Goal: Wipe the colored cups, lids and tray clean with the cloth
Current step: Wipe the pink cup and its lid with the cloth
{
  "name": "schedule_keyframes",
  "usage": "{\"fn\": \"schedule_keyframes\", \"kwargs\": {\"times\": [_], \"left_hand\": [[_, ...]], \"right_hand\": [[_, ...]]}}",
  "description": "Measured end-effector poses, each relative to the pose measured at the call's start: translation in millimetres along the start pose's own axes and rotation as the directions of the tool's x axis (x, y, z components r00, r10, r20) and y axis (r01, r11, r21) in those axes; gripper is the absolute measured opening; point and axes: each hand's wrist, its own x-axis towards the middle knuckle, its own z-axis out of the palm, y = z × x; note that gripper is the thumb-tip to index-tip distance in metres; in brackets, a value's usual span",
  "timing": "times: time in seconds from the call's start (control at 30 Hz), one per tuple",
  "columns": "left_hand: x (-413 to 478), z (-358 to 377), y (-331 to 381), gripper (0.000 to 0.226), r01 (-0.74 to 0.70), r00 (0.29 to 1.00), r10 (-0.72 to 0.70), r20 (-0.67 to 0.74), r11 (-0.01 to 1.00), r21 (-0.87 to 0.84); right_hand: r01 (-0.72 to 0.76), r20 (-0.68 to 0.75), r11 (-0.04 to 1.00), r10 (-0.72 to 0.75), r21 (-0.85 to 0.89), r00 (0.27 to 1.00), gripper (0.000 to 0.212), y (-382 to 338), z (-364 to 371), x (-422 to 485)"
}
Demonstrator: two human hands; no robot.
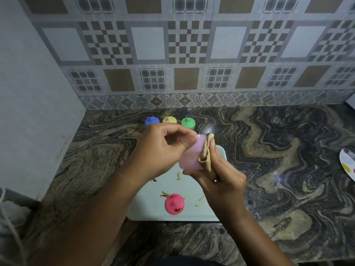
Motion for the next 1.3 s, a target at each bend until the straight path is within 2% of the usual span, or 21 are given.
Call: {"fn": "schedule_keyframes", "kwargs": {"times": [0.07,0.1,0.17,0.3,0.37,0.43,0.53,0.6,0.7,0.77,0.87,1.13,1.3], "left_hand": [[3,-7,-4,0.024,0.12,0.989,-0.105,0.104,0.981,-0.149],[4,-8,-5,0.02,0.171,0.98,-0.145,0.139,0.964,-0.203],[3,-5,-2,0.006,0.187,0.98,-0.164,0.116,0.957,-0.221],[0,10,3,0.013,0.015,1.0,-0.014,-0.025,0.997,0.076],[-2,12,4,0.01,-0.006,0.998,0.012,-0.057,0.994,0.11],[-2,9,1,0.006,0.002,1.0,-0.001,-0.032,0.999,0.039],[1,-2,-4,0.018,0.072,0.993,-0.063,0.103,0.994,-0.083],[1,-6,-7,0.013,0.135,0.984,-0.115,0.134,0.98,-0.15],[3,-5,-5,0.005,0.136,0.989,-0.124,0.084,0.979,-0.154],[2,-3,-2,0.016,0.072,0.997,-0.071,0.031,0.997,-0.031],[-1,5,3,0.013,0.02,0.999,-0.015,-0.043,0.993,0.119],[4,7,-14,0.008,0.09,0.99,-0.089,-0.106,0.996,0.005],[8,-2,-14,0.016,0.107,0.987,-0.111,-0.114,0.993,-0.041]], "right_hand": [[-0.09,0.026,0.99,0.088,0.109,0.996,0.081,2,-5,1],[-0.111,0.037,0.982,0.107,0.15,0.994,0.081,4,-6,1],[-0.086,0.036,0.987,0.082,0.133,0.996,0.079,5,-5,1],[0.102,0.03,0.987,-0.099,-0.126,0.995,0.068,1,3,-2],[0.151,0.035,0.976,-0.147,-0.156,0.989,0.065,0,4,-3],[0.114,0.019,0.988,-0.112,-0.107,0.993,0.07,2,0,-3],[-0.027,0.004,0.994,0.027,0.109,1.0,0.08,4,-8,1],[-0.057,0.027,0.982,0.053,0.18,0.998,0.08,3,-9,2],[0.011,0.032,0.998,-0.013,0.061,0.999,0.077,1,-5,2],[0.066,0.033,0.996,-0.065,-0.057,0.997,0.072,-2,-2,1],[0.157,0.081,0.975,-0.145,-0.16,0.986,0.062,-9,6,-2],[0.187,0.162,0.966,-0.159,-0.18,0.974,0.043,-11,10,-3],[0.236,0.201,0.955,-0.2,-0.178,0.959,0.037,-10,10,-10]]}}
